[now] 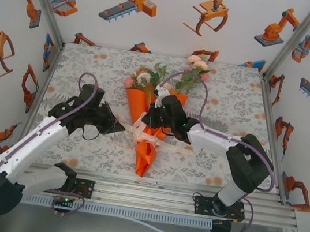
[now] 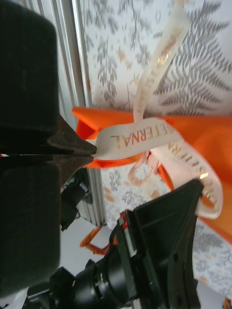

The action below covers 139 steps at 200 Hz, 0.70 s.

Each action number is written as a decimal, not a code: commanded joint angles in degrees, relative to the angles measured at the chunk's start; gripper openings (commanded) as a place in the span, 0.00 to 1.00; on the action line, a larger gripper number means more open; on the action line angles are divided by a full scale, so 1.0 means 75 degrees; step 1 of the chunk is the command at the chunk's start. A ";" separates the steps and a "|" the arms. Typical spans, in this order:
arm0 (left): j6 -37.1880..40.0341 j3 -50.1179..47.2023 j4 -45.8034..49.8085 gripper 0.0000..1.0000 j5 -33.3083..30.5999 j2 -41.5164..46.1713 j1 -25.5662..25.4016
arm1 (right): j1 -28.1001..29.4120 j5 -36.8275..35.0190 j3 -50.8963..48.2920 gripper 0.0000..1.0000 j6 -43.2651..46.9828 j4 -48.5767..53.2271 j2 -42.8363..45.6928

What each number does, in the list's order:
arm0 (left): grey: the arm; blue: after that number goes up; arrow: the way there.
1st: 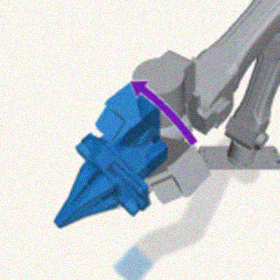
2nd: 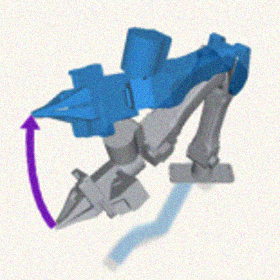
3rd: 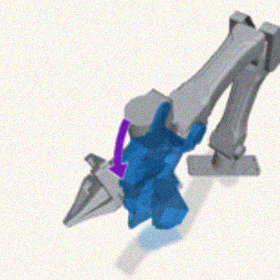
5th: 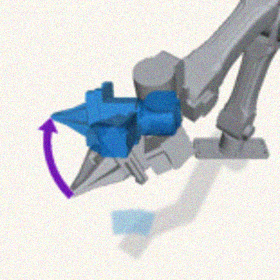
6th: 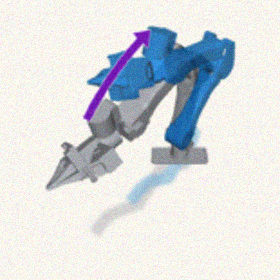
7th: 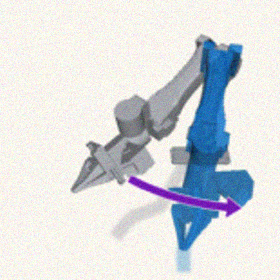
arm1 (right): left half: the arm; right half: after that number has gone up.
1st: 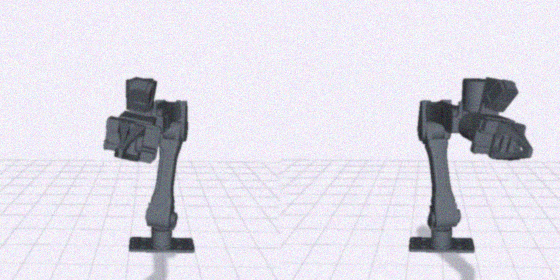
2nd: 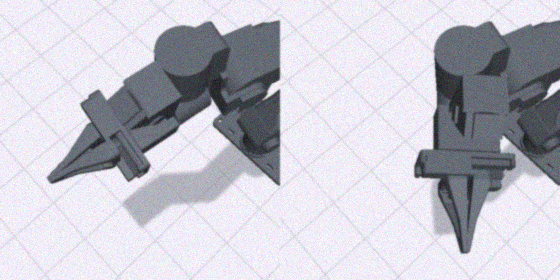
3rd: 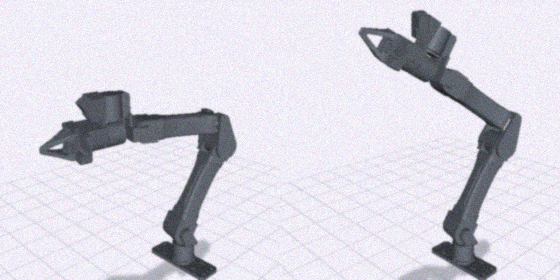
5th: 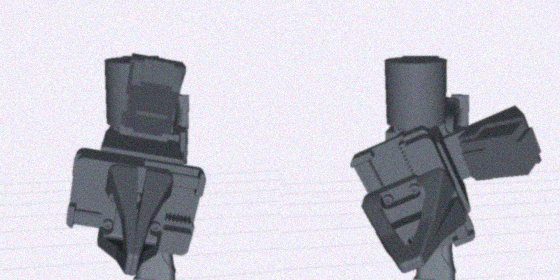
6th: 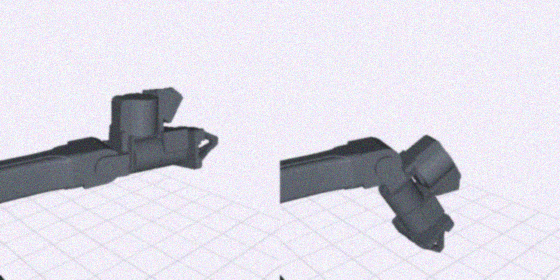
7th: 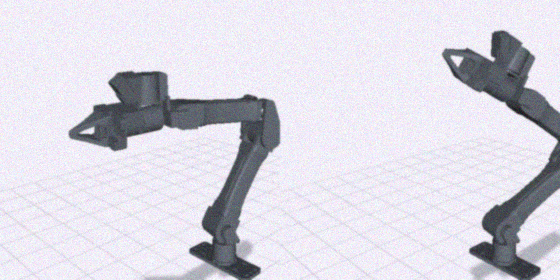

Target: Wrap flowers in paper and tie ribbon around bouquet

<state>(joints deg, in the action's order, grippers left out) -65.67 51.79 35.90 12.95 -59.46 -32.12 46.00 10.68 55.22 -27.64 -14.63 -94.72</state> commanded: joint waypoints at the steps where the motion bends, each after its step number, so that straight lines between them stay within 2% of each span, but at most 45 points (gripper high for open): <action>1: -0.1671 -0.0440 -0.1431 0.00 0.0012 -0.0233 -0.0588 | 0.0054 0.0006 0.0392 0.00 -0.0238 -0.0067 0.0028; 16: -0.2044 -0.0559 -0.1886 0.00 -0.0317 -0.0594 -0.0840 | 0.0054 0.0059 0.0439 0.00 -0.0359 -0.0013 0.0065; 32: -0.1759 -0.0410 -0.2145 0.00 -0.0379 -0.1045 -0.0887 | 0.0054 0.0049 0.0585 0.00 -0.0528 0.0258 0.0129; 64: -0.1220 0.0095 -0.1991 0.00 -0.0468 -0.1768 -0.1048 | 0.0054 -0.0223 0.0863 0.29 -0.0113 0.1448 0.0653; 76: -0.1204 0.0158 -0.2147 0.00 -0.0456 -0.1946 -0.1076 | 0.0042 -0.0298 0.0825 0.43 0.0002 0.1760 0.0902; 81: -0.1188 0.0186 -0.2178 0.00 -0.0459 -0.2010 -0.1086 | 0.0043 -0.0391 0.0776 0.56 0.0017 0.1896 0.1048; 96: -0.1144 0.0272 -0.2187 0.00 -0.0474 -0.2186 -0.1103 | 0.0031 -0.0717 0.0475 0.69 -0.0067 0.2047 0.1481; 118: -0.1088 0.0365 -0.2095 0.00 -0.0572 -0.2291 -0.1125 | 0.0031 -0.1177 -0.0137 0.69 -0.0389 0.2186 0.2271; 139: -0.1078 0.0410 -0.2011 0.00 -0.0525 -0.2351 -0.1169 | 0.0031 -0.1619 -0.0743 0.62 -0.0778 0.2620 0.2951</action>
<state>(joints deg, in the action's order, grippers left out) -74.54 52.97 20.49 9.56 -76.49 -40.16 46.00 4.43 54.26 -29.74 -0.21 -77.58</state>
